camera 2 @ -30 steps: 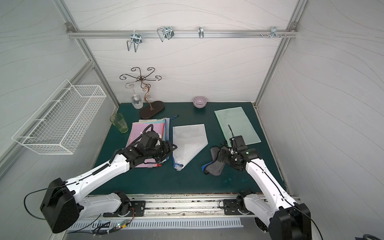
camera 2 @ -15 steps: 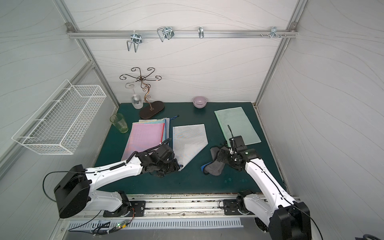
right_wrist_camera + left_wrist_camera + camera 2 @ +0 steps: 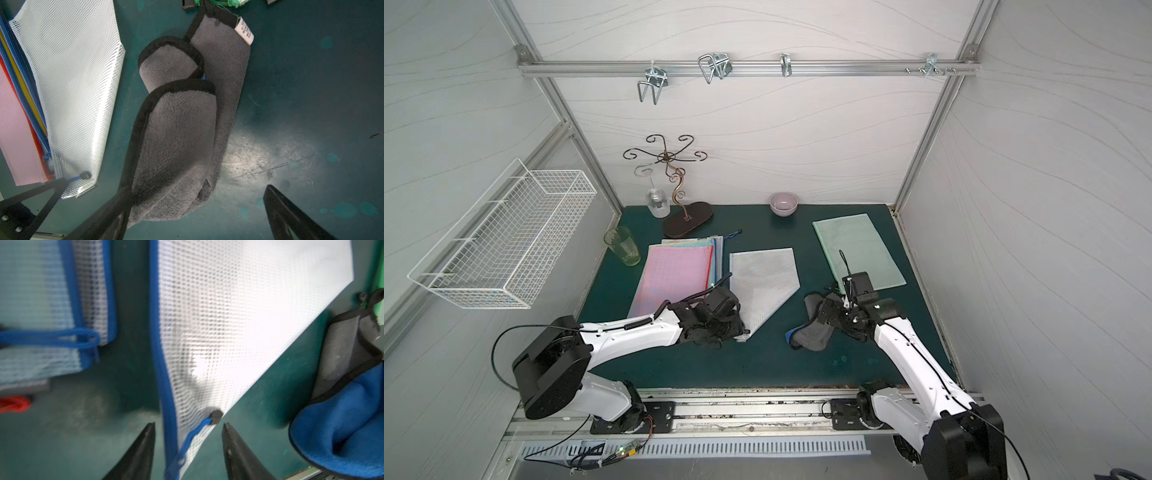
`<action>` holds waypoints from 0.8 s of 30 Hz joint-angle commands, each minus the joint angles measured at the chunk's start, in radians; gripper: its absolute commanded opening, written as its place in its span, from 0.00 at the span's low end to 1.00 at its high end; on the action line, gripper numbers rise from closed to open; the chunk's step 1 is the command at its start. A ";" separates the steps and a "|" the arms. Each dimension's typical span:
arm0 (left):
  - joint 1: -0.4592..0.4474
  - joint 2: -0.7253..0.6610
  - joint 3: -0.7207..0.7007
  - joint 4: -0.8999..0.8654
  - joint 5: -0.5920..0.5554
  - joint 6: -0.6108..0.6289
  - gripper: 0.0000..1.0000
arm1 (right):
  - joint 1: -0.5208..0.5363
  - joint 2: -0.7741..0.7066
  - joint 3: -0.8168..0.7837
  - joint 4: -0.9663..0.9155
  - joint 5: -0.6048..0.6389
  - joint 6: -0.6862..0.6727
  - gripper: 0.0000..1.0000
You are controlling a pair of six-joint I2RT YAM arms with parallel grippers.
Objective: Wipe the document bag
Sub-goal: Pick up the cleaning item at the center of the board.
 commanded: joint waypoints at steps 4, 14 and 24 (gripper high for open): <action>-0.002 0.044 0.003 0.128 0.023 -0.049 0.51 | 0.007 -0.014 -0.008 0.003 0.003 -0.006 0.99; 0.014 0.031 -0.023 0.181 0.070 -0.080 0.08 | 0.008 0.003 -0.008 0.017 -0.009 -0.012 0.99; 0.026 -0.011 0.143 0.157 0.142 -0.012 0.00 | 0.008 -0.019 -0.019 0.005 0.006 -0.016 0.99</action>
